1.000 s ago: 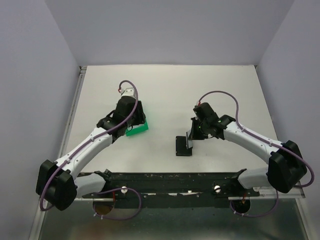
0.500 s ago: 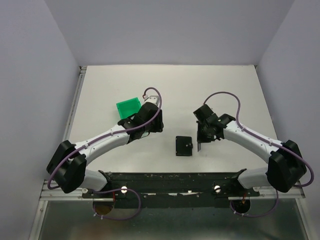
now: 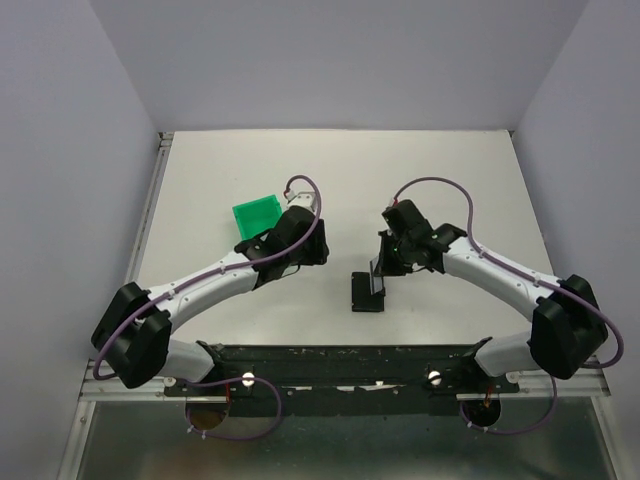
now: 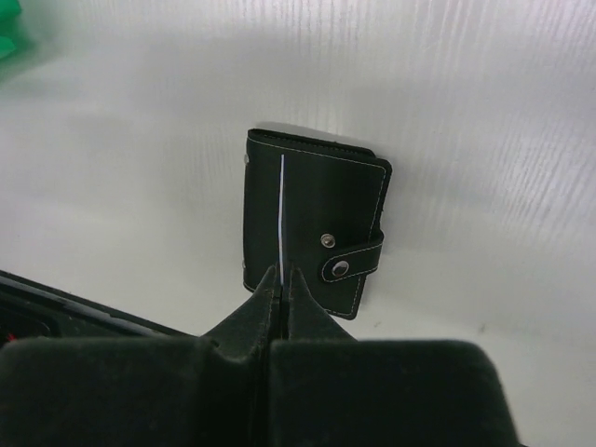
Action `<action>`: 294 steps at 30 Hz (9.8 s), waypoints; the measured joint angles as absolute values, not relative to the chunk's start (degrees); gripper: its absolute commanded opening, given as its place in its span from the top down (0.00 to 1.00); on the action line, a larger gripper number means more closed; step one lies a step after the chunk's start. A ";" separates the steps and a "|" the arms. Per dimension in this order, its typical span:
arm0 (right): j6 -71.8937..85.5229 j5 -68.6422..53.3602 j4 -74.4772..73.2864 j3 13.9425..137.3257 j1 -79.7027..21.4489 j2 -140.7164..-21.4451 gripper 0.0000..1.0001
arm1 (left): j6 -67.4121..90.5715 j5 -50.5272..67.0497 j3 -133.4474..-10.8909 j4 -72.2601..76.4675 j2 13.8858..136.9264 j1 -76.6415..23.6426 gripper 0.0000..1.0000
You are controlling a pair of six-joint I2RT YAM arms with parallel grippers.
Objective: Put the credit cards into the card holder
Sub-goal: Insert the credit card into the card holder.
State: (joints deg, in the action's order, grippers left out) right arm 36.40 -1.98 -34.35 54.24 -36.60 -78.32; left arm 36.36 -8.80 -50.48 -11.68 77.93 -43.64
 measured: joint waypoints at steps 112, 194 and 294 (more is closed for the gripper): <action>43.29 -19.66 -9.78 43.99 -38.00 -83.72 0.99 | 45.28 5.65 -34.09 15.59 90.24 -50.11 1.00; 41.98 -14.57 -13.47 41.71 -38.57 -79.29 0.99 | 40.40 0.95 -33.32 9.56 85.58 -50.50 1.00; 35.88 -2.74 -27.94 44.93 -38.57 -78.13 1.00 | 41.01 1.15 -34.39 13.15 88.47 -50.61 1.00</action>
